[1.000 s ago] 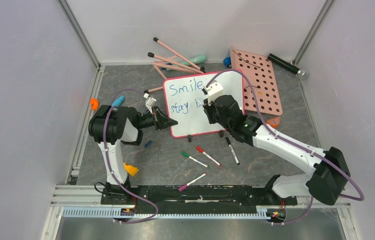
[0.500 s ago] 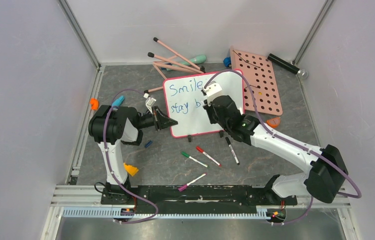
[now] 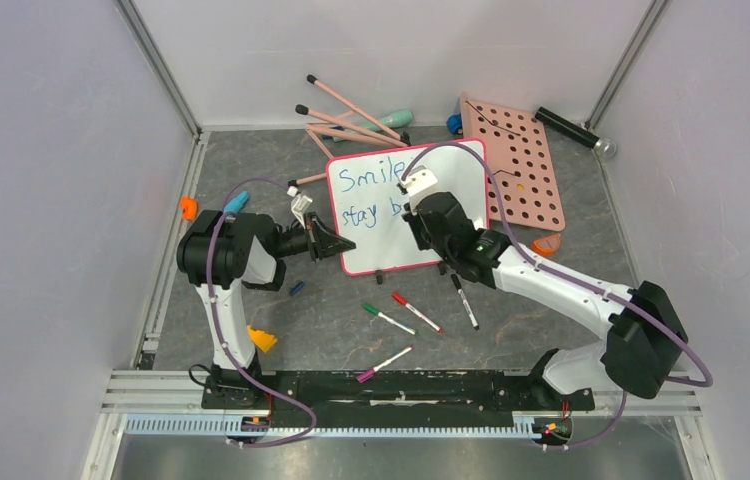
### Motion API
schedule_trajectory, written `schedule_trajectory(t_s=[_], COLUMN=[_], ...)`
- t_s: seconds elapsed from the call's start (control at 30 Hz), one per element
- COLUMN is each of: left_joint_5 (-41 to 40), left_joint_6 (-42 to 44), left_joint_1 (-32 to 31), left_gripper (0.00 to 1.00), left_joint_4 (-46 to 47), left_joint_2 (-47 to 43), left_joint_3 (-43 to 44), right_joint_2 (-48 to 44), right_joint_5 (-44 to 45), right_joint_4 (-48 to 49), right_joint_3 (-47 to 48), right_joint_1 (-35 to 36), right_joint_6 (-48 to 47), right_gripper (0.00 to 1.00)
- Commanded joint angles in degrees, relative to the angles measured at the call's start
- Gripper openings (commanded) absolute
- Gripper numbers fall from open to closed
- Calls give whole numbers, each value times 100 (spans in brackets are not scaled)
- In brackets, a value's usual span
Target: Write a sentence on the whiteboard
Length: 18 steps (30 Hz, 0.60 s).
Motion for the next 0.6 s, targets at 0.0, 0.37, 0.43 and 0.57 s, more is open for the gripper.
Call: schedule_trajectory(t_s=[0.0,0.37,0.43,0.57], left_joint_5=[-348,-341,-336,-343], left_joint_6=[1417,1418,1422,1417], left_joint_1=[59,59,55,59], left_gripper=[2,2,2,2], left_joint_4=[238,239,243,239], left_joint_2=[341,334,342,336], left_joint_3=[-20,-19,-15,-13], right_joint_2=[90,133,153,166], right_joint_5=[156,416,452,403], right_joint_4=[54,-24,-35,-56], right_joint_3=[236,370,402,417], right_joint_1=[-12,-20,-25,-28], right_joint_6=[-100,-114,-121,-127], right_gripper=[0,0,0,0])
